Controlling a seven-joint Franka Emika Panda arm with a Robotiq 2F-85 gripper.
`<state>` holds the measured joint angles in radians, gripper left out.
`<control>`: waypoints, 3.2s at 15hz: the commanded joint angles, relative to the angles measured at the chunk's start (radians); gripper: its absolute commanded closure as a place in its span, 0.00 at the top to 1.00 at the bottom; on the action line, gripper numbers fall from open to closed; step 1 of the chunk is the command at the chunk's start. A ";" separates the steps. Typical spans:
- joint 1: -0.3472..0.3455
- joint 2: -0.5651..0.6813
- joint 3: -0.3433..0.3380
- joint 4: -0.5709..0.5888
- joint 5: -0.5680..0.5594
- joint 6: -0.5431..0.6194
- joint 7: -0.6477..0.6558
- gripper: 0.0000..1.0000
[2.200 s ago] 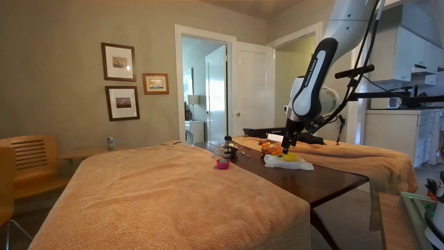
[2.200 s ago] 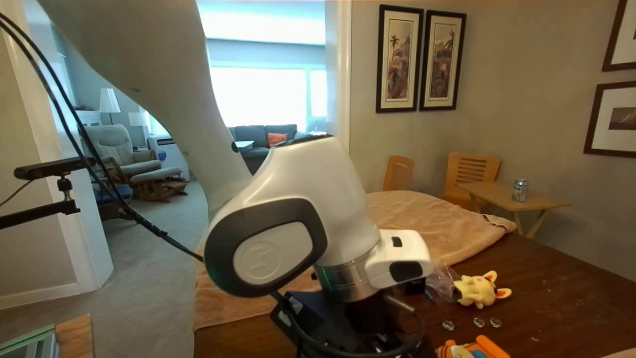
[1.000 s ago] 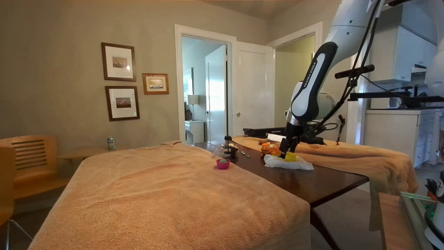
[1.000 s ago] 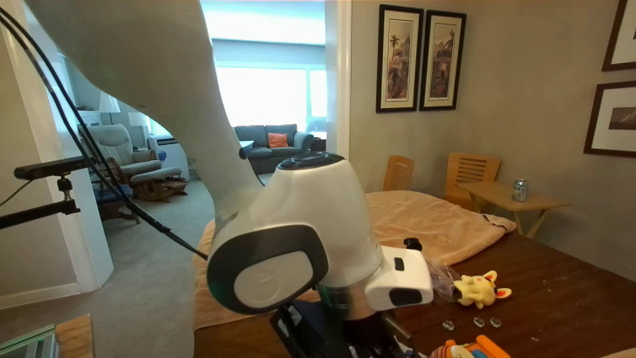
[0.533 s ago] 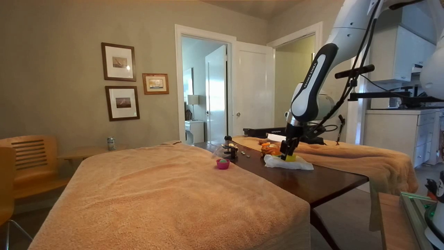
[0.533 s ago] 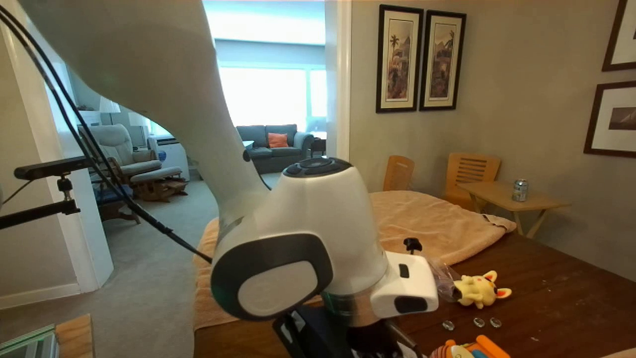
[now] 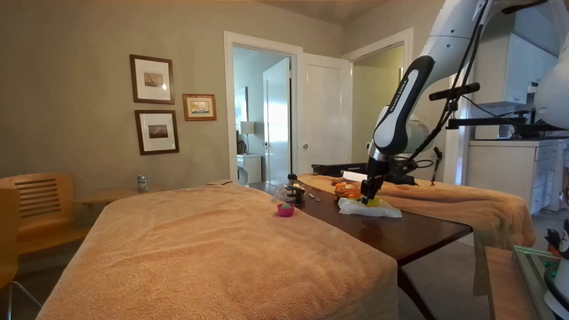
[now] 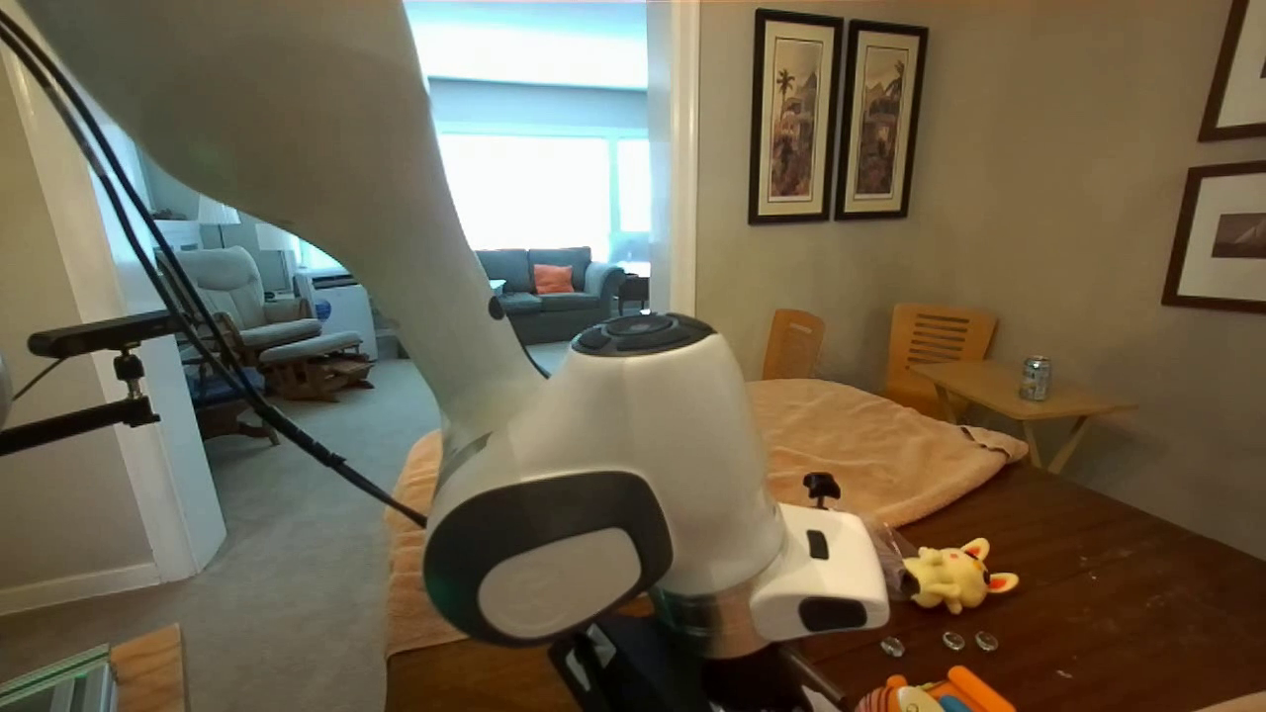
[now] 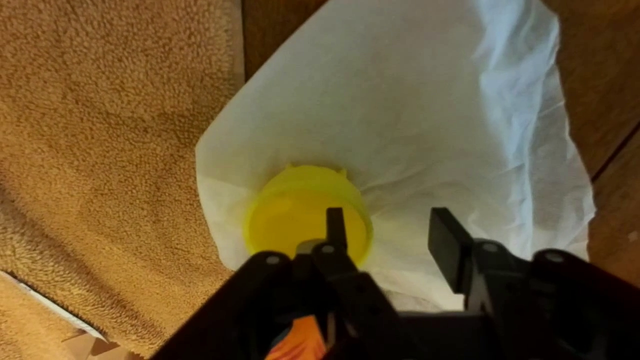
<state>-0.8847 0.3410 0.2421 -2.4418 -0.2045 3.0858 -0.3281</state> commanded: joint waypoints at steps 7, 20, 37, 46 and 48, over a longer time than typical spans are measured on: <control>-0.017 0.019 0.035 0.026 -0.007 -0.034 -0.030 0.36; 0.004 0.017 0.037 0.039 -0.019 -0.053 -0.042 0.32; 0.198 -0.013 -0.067 0.027 -0.008 -0.050 -0.070 0.47; 0.369 -0.011 -0.196 0.031 -0.005 -0.060 -0.067 0.34; 0.400 -0.017 -0.221 0.028 -0.005 -0.057 -0.065 0.37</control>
<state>-0.5397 0.3474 0.0635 -2.4153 -0.2355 3.0546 -0.3656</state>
